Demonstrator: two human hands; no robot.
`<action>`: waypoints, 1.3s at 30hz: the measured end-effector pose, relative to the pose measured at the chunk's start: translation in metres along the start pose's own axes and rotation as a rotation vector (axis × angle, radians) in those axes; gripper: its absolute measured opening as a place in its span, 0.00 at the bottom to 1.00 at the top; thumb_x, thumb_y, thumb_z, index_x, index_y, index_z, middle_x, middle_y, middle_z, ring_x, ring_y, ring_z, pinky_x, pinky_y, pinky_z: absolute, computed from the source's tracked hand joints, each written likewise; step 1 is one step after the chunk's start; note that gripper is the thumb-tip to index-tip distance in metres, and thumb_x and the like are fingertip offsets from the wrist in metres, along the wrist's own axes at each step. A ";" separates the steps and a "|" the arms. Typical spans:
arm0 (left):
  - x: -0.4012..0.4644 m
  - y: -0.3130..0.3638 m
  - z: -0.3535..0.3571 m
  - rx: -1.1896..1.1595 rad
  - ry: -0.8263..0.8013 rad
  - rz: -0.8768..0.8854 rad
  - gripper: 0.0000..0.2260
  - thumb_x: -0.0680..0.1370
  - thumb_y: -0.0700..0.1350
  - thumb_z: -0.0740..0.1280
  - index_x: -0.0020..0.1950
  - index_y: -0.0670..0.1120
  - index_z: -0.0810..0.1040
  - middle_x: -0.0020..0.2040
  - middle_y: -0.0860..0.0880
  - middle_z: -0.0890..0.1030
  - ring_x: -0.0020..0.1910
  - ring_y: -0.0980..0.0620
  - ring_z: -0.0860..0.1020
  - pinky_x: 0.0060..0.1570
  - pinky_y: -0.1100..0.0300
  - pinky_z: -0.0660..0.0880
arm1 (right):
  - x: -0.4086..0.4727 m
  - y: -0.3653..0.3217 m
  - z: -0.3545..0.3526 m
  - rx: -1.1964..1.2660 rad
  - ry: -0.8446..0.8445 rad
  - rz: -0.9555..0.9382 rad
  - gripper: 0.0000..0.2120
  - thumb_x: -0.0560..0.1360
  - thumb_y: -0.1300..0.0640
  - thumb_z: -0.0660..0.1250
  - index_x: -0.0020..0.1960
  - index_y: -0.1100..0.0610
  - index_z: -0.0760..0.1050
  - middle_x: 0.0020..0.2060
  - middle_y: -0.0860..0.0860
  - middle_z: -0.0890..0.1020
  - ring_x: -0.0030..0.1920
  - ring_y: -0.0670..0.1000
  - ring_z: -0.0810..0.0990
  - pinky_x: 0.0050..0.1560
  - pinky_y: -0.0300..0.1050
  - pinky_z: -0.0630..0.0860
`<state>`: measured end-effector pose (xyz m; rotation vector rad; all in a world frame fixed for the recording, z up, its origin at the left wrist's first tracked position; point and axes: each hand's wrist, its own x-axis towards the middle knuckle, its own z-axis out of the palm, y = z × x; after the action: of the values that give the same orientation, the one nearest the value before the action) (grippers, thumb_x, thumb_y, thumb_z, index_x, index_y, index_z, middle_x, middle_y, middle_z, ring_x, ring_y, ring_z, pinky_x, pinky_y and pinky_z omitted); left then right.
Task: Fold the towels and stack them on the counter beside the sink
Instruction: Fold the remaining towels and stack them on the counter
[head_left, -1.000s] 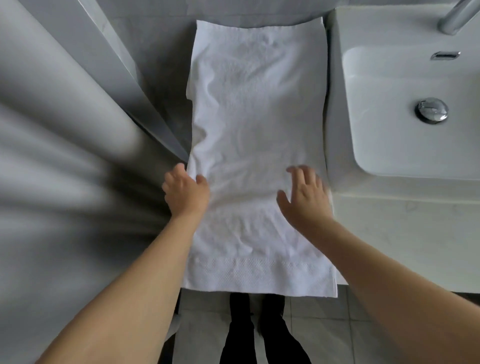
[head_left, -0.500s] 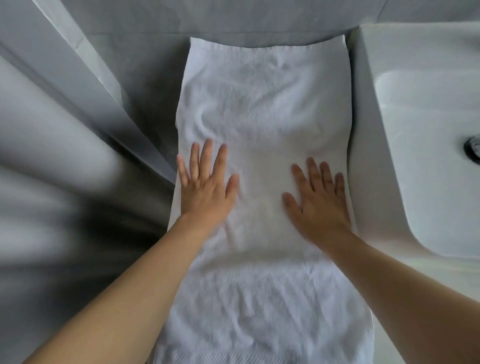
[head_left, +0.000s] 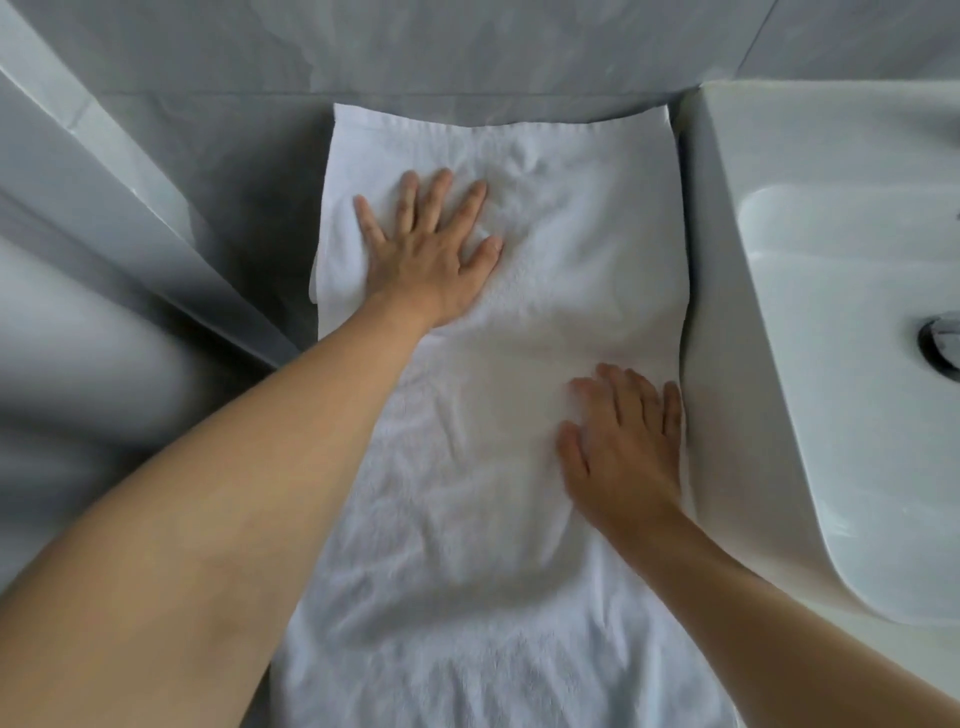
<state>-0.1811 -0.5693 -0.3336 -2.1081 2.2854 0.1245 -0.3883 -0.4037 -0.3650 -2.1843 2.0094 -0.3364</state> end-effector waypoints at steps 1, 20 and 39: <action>0.000 -0.001 0.000 -0.007 0.002 -0.006 0.30 0.79 0.68 0.37 0.80 0.61 0.38 0.82 0.54 0.38 0.80 0.45 0.36 0.71 0.27 0.36 | 0.018 -0.009 -0.005 0.069 0.126 0.009 0.23 0.74 0.48 0.55 0.64 0.55 0.73 0.67 0.56 0.72 0.69 0.60 0.69 0.74 0.63 0.52; 0.026 -0.022 -0.004 -0.023 -0.003 -0.038 0.29 0.81 0.66 0.39 0.81 0.61 0.38 0.81 0.57 0.34 0.79 0.52 0.33 0.74 0.37 0.31 | 0.206 -0.013 -0.006 -0.128 0.016 -0.015 0.30 0.79 0.37 0.37 0.80 0.43 0.44 0.80 0.50 0.43 0.79 0.55 0.38 0.75 0.60 0.35; 0.006 -0.041 -0.011 0.070 -0.059 -0.130 0.32 0.82 0.64 0.38 0.82 0.50 0.36 0.81 0.49 0.33 0.78 0.48 0.30 0.76 0.44 0.32 | 0.194 -0.018 -0.018 -0.124 -0.052 0.037 0.31 0.79 0.39 0.38 0.80 0.46 0.43 0.80 0.51 0.42 0.78 0.56 0.37 0.71 0.70 0.33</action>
<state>-0.1403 -0.5795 -0.3249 -2.1793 2.0822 0.1011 -0.3616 -0.5949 -0.3318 -2.1990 2.0911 -0.1526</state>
